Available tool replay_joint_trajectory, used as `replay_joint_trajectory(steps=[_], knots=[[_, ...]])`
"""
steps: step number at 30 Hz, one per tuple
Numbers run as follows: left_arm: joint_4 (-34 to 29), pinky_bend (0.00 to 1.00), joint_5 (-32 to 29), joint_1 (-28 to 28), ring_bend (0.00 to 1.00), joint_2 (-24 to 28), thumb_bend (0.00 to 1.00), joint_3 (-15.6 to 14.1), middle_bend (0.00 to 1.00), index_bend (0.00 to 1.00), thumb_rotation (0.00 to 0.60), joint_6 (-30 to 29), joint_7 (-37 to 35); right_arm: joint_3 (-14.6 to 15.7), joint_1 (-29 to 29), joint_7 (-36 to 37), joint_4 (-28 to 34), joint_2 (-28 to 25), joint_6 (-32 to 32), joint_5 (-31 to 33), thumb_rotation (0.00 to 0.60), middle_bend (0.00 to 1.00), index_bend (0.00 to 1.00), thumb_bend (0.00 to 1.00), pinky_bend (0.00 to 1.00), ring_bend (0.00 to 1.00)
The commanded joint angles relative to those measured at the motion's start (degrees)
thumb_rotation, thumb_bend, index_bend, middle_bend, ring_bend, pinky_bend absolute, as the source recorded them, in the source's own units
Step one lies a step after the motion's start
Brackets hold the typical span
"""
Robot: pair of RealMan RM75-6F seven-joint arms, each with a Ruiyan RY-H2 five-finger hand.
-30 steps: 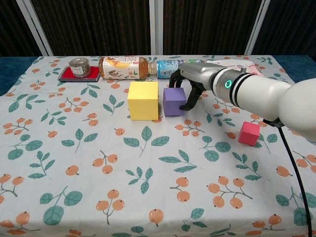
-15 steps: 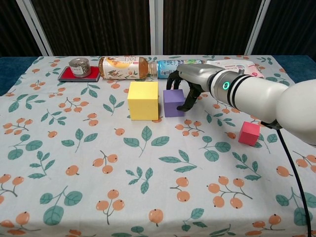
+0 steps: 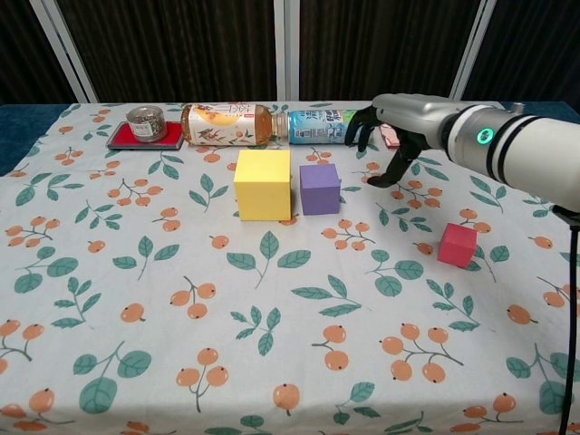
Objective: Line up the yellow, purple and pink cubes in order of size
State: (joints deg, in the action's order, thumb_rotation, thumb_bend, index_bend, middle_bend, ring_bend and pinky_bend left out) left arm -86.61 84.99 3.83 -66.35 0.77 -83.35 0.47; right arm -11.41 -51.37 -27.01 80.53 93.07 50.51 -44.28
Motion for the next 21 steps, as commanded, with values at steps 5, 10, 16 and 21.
replay_joint_trajectory(steps=[5, 10, 16, 21], knots=[[-0.18, 0.19, 0.06, 0.03, 0.14, -0.06, 0.01, 0.01, 0.25, 0.26, 0.6, -0.05, 0.25, 1.72, 0.31, -0.31, 0.42, -1.02, -2.71, 2.25, 0.6, 0.29, 0.25, 0.19, 0.05, 0.07], [-0.09, 0.19, -0.05, 0.22, 0.14, -0.12, 0.01, 0.07, 0.25, 0.26, 0.6, 0.26, 0.3, 1.84, -0.21, 0.46, -0.47, -0.09, -3.88, 2.04, 0.6, 0.29, 0.24, 0.19, 0.05, 0.06], [0.07, 0.19, -0.18, 0.33, 0.14, -0.2, 0.01, 0.15, 0.25, 0.26, 0.6, 0.44, 0.2, 2.12, -0.37, 1.27, -0.41, 0.27, -4.36, 1.44, 0.6, 0.29, 0.24, 0.19, 0.05, 0.06], [0.23, 0.19, -0.09, 0.28, 0.14, -0.33, 0.01, 0.04, 0.25, 0.26, 0.6, 0.39, 0.1, 2.36, -0.66, 1.46, -0.97, 0.85, -4.79, 1.78, 0.6, 0.29, 0.24, 0.19, 0.05, 0.06]])
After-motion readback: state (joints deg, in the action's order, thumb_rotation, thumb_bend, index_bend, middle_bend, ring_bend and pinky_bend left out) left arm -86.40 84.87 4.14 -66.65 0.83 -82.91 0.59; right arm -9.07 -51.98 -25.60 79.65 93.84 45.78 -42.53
